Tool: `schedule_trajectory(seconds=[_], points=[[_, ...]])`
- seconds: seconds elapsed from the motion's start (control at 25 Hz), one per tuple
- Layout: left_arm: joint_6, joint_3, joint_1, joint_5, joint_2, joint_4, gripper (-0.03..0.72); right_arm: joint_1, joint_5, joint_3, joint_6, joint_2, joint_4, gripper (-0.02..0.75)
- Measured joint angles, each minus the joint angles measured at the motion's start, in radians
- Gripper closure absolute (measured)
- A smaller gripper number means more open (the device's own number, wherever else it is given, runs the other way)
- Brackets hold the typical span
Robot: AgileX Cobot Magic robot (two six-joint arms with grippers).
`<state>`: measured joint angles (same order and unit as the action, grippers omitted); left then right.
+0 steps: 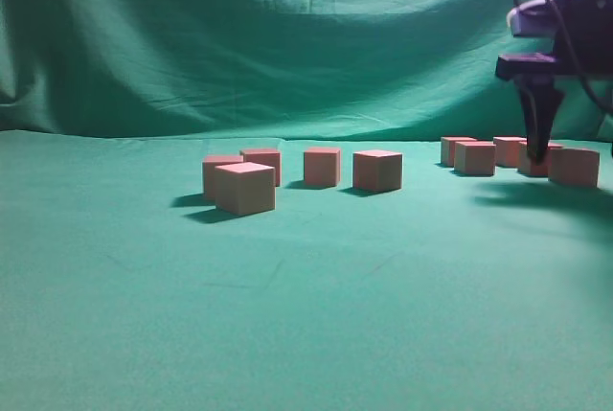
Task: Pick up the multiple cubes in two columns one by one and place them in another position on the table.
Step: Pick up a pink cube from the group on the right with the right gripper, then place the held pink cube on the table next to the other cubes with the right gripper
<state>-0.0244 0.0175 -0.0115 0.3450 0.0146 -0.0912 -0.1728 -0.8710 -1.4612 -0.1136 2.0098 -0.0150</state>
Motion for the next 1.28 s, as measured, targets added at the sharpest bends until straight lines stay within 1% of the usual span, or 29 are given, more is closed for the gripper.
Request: schedule_trajectory(seconds=[0.12,0.16,0.2,0.24,0.36,0.4,0.64,0.84,0.92,1.0,1.12,1.28], points=[[0.000,0.000,0.000,0.000,0.000,0.000,0.688,0.000,0.036,0.000,0.018,0.036,0.000,0.172],[0.000,0.000,0.000,0.000,0.000,0.000,0.688,0.000,0.041,0.000,0.018,0.045,0.000,0.220],[0.000,0.000,0.000,0.000,0.000,0.000,0.688,0.000,0.045,0.000,0.020,0.049,0.000,0.247],[0.000,0.000,0.000,0.000,0.000,0.000,0.688,0.000,0.047,0.000,0.022,0.053,0.000,0.293],[0.000,0.000,0.000,0.000,0.000,0.000,0.688,0.000,0.047,0.000,0.035,0.053,0.000,0.465],[0.000,0.000,0.000,0.000,0.000,0.000,0.688,0.000,0.042,0.000,0.040,0.053,0.000,0.488],[0.000,0.000,0.000,0.000,0.000,0.000,0.688,0.000,0.010,0.000,0.048,0.015,0.003,0.479],[0.000,0.000,0.000,0.000,0.000,0.000,0.688,-0.002,-0.095,-0.007,0.058,-0.119,0.043,0.479],[0.000,0.000,0.000,0.000,0.000,0.000,0.688,-0.023,-0.126,-0.007,0.098,-0.191,0.061,0.479],[0.000,0.000,0.000,0.000,0.000,0.000,0.688,-0.063,-0.141,-0.001,0.144,-0.250,0.069,0.479],[0.000,0.000,0.000,0.000,0.000,0.000,0.688,-0.156,-0.143,0.030,0.197,-0.311,0.080,0.479],[0.000,0.000,0.000,0.000,0.000,0.000,0.688,-0.310,-0.141,0.085,0.243,-0.319,0.091,0.479]])
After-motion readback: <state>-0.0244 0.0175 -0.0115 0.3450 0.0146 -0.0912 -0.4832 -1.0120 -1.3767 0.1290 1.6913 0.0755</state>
